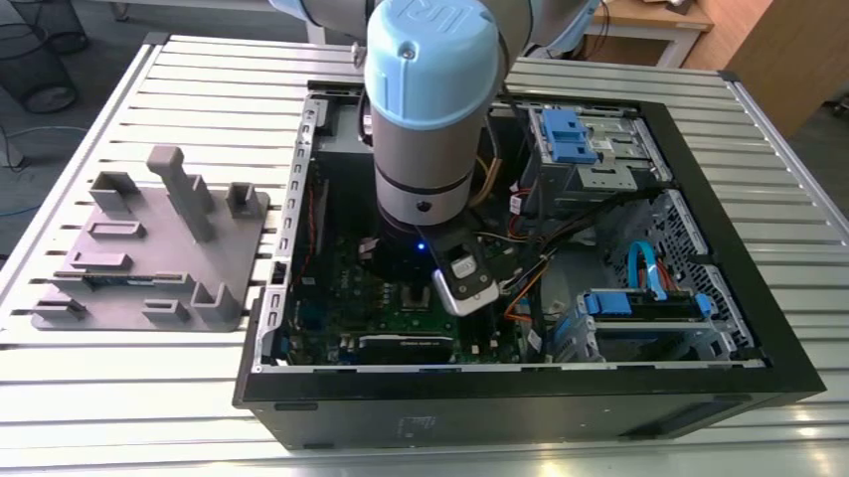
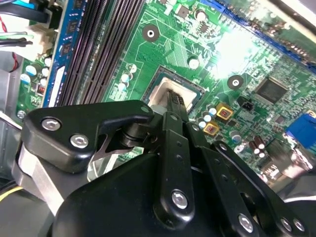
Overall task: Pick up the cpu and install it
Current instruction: 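Place the cpu into insertion slot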
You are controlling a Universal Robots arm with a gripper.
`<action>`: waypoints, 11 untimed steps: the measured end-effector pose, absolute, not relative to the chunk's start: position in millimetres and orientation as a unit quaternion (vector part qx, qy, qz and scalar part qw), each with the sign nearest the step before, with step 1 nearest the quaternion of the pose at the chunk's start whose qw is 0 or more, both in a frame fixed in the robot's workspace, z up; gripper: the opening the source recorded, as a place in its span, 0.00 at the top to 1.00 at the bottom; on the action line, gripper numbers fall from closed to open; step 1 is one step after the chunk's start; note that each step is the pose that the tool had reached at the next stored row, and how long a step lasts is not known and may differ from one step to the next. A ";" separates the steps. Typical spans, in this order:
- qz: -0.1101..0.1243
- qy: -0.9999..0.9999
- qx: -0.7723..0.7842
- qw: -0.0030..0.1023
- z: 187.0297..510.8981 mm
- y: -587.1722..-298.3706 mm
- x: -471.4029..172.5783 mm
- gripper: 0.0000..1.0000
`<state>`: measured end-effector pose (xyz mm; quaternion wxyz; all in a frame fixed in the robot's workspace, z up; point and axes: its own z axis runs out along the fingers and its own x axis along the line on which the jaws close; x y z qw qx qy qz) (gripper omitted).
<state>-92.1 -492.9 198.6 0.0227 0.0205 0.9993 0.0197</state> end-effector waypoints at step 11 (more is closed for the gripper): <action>0.020 0.999 0.021 0.023 217.4 -492.9 -92.1 0.89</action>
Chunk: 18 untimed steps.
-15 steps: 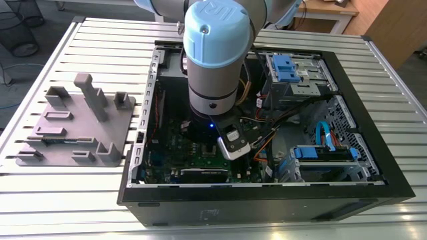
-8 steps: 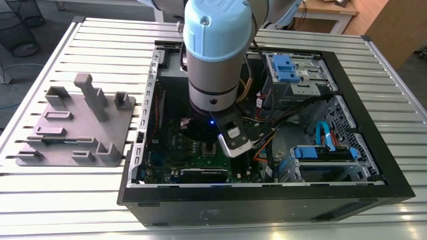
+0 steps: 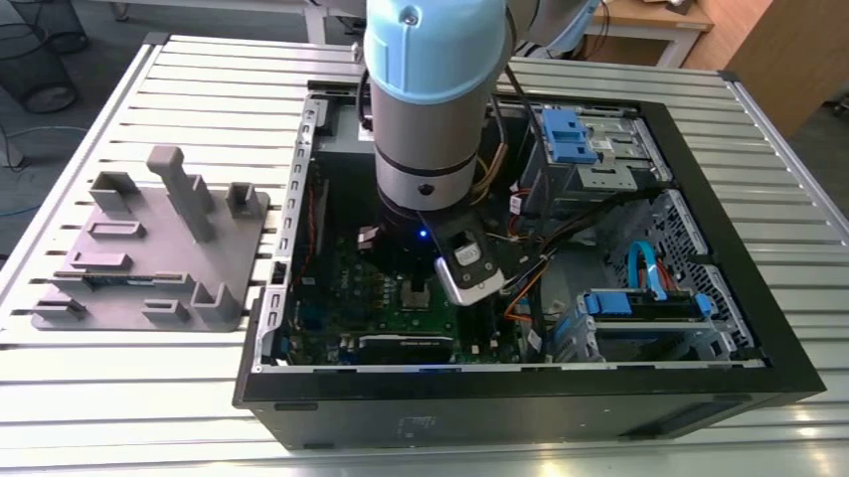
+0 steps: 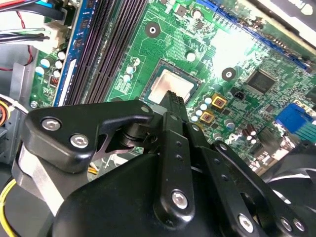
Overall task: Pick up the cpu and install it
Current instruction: 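Place the cpu into insertion slot, then close the cpu cover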
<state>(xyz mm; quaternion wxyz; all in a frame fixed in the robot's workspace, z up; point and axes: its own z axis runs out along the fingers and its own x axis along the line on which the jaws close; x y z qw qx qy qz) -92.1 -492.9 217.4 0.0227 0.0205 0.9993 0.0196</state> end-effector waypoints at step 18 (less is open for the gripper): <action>0.020 0.999 0.020 0.023 240.4 -492.9 -91.5 0.89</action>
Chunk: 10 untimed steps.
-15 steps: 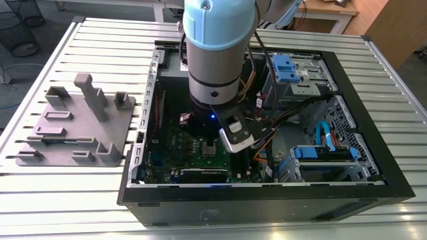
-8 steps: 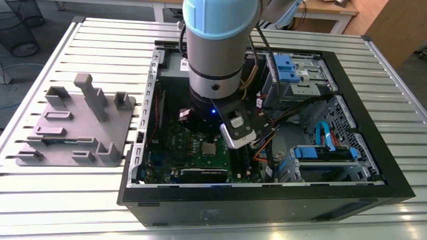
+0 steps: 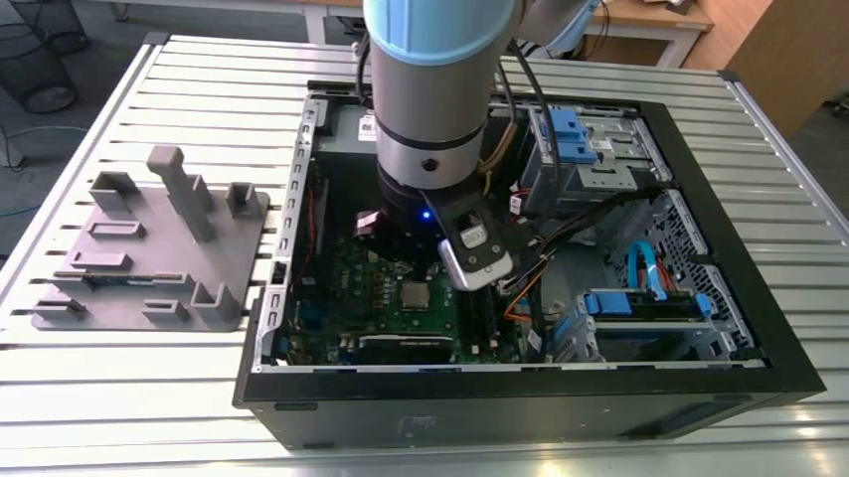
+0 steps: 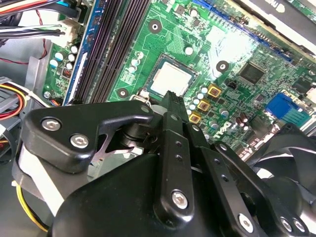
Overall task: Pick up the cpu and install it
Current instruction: 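Close the cpu cover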
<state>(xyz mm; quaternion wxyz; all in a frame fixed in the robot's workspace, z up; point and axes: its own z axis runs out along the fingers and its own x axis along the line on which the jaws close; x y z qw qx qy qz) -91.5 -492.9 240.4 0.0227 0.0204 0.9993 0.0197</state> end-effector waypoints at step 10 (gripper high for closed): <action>0.020 0.999 0.021 0.023 239.6 -492.2 -85.5 0.89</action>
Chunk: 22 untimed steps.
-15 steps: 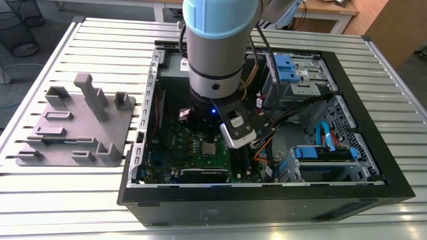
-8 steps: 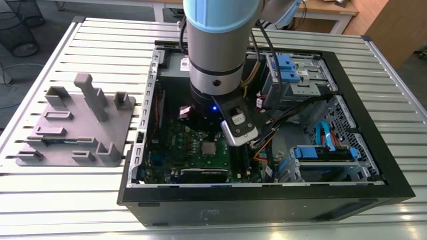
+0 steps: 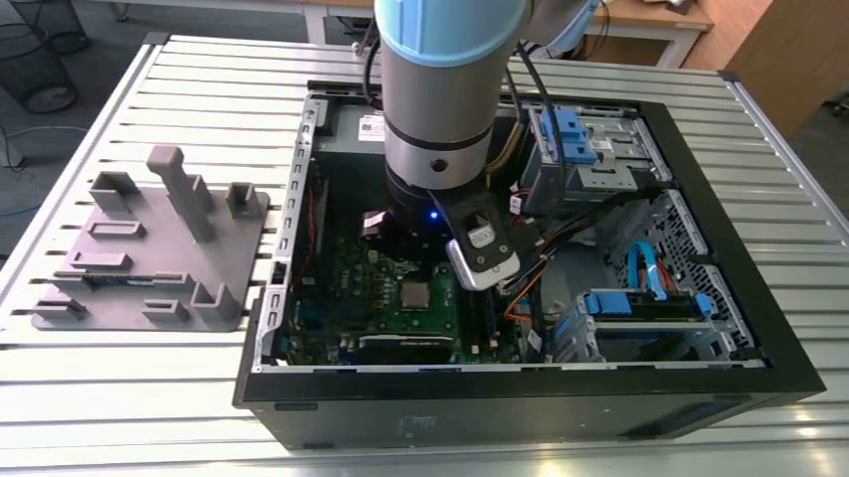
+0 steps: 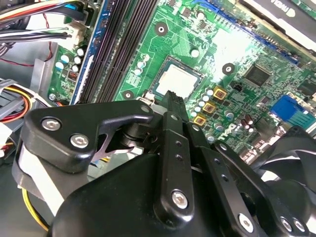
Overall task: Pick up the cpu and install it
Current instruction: 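Close the cpu cover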
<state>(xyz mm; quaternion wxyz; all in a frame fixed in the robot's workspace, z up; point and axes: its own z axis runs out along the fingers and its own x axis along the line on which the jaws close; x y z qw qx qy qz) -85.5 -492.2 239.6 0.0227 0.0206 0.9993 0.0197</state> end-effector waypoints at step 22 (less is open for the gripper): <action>0.020 0.999 0.021 0.023 233.9 -471.8 -73.0 0.89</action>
